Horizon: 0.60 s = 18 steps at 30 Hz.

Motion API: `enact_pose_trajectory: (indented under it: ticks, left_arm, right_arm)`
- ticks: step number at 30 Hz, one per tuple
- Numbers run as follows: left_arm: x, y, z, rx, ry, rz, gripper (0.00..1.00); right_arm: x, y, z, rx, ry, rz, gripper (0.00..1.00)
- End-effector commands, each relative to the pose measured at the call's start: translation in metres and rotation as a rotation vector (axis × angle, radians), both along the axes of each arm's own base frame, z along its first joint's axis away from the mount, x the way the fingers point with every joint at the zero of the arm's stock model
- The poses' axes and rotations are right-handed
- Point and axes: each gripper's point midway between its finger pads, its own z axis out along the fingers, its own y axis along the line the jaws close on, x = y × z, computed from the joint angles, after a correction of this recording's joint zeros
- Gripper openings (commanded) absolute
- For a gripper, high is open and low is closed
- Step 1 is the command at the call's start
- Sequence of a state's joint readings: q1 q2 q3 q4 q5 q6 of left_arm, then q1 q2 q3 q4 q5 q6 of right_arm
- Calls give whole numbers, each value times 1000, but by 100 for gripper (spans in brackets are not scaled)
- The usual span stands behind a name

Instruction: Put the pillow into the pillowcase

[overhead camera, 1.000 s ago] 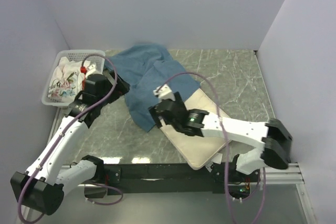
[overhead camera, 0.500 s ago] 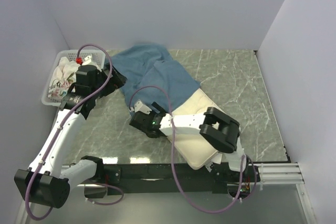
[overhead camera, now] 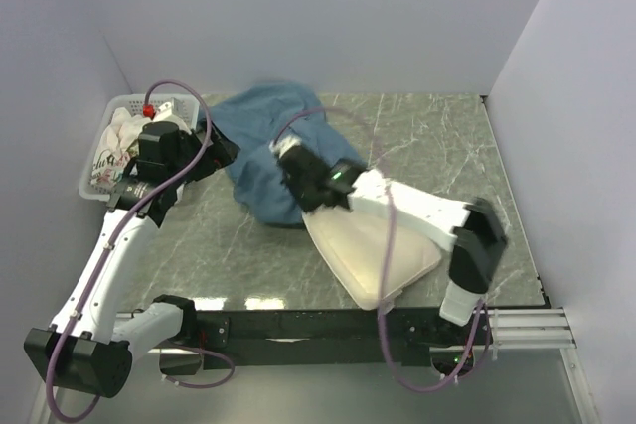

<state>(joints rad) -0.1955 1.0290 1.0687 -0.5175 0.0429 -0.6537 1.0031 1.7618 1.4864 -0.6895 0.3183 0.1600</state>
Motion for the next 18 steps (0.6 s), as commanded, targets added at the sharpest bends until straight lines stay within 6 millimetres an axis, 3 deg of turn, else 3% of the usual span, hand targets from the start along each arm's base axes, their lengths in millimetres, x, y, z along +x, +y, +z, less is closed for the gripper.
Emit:
enact_pose_trajectory:
  ticks: [1,3,4,5,6,7,8,9,10,11,12,14,16,17,18]
  left_arm:
    - [-6,0,64,3,-163,-37,99]
    - [-9,-1,86,-4,-212,-45,99]
    - [-10,-1,95,-6,-231,-52,99]
    - [-11,-2,103,-10,-248,-60,99]
    - [-13,-3,118,-15,-277,-67,99]
    - [-13,-5,125,-21,-288,-74,99]
    - [-12,-6,131,-23,-296,-80,99]
    - [-11,-7,139,-26,-308,-84,99]
    - [-11,-9,141,-32,-309,-92,99]
    - [-9,-10,143,-36,-309,-97,99]
    - [-7,-12,141,-39,-303,-104,100]
    - [-7,-17,137,-58,-294,-125,99]
    - [-4,-20,121,-70,-268,-129,99]
    - [-4,-23,113,-70,-257,-135,99]
    - [-3,-25,94,-66,-218,-132,99]
  right_arm:
    - [-23,29,164,587,94,149,0]
    - [-35,29,191,724,192,201,0]
    - [-21,16,209,808,189,187,0]
    - [-20,13,200,846,246,182,0]
    - [-27,10,204,926,348,198,0]
    - [-19,8,211,993,340,217,0]
    - [2,-11,183,1016,392,129,0]
    - [-2,-15,178,1073,498,128,0]
    - [11,-17,171,1117,492,138,0]
    - [24,-34,138,1129,548,48,0]
    - [33,-39,128,1152,555,26,0]
    - [45,-52,74,1108,617,-90,0]
    - [62,-68,29,1072,641,-200,12]
    - [61,-74,8,1060,664,-247,17]
    - [67,-82,-4,1050,652,-295,34]
